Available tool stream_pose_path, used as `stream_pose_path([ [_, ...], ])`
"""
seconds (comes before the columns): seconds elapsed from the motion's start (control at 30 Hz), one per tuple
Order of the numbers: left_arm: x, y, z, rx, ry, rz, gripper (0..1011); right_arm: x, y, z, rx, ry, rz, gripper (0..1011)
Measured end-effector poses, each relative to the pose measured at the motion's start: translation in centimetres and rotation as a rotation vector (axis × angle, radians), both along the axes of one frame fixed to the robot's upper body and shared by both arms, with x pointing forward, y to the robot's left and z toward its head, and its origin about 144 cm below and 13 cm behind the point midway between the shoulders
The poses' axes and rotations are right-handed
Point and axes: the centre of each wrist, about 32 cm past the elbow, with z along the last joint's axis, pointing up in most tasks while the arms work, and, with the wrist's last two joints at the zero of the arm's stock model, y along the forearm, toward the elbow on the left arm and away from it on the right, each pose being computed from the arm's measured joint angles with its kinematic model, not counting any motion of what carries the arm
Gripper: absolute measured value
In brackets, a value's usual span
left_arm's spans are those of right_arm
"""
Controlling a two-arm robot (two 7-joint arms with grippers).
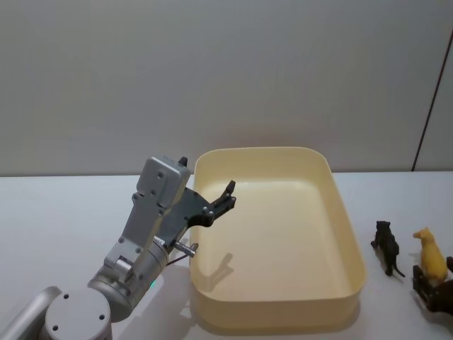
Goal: Pick up the toy alternately with two hands and place it into the central storage box.
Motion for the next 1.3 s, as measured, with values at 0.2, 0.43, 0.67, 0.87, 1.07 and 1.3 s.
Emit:
stream_pose_path([
  [0.2, 0.0, 0.0, 0.0, 0.0, 0.0, 0.0, 1001, 0.3, 0.1, -0.1, 0.0, 0.0, 0.0, 445],
  [0.43, 0.0, 0.0, 0.0, 0.0, 0.0, 0.0, 1001, 0.4, 0.1, -0.2, -0.001, 0.0, 0.0, 334],
  [0.67, 0.0, 0.0, 0.0, 0.0, 0.0, 0.0, 1001, 0.4, 0.0, -0.1, -0.003, -0.017, -0.009, 322],
  [0.87, 0.0, 0.0, 0.0, 0.0, 0.0, 0.0, 1001, 0.4, -0.2, 0.3, -0.009, -0.071, -0.031, 322],
  [1.07, 0.0, 0.0, 0.0, 0.0, 0.0, 0.0, 1001, 0.5, -0.4, 1.0, -0.014, -0.131, -0.047, 322],
  [1.3, 0.0, 0.0, 0.0, 0.0, 0.0, 0.0, 1001, 0.7, -0.5, 2.3, -0.008, -0.224, -0.042, 322],
])
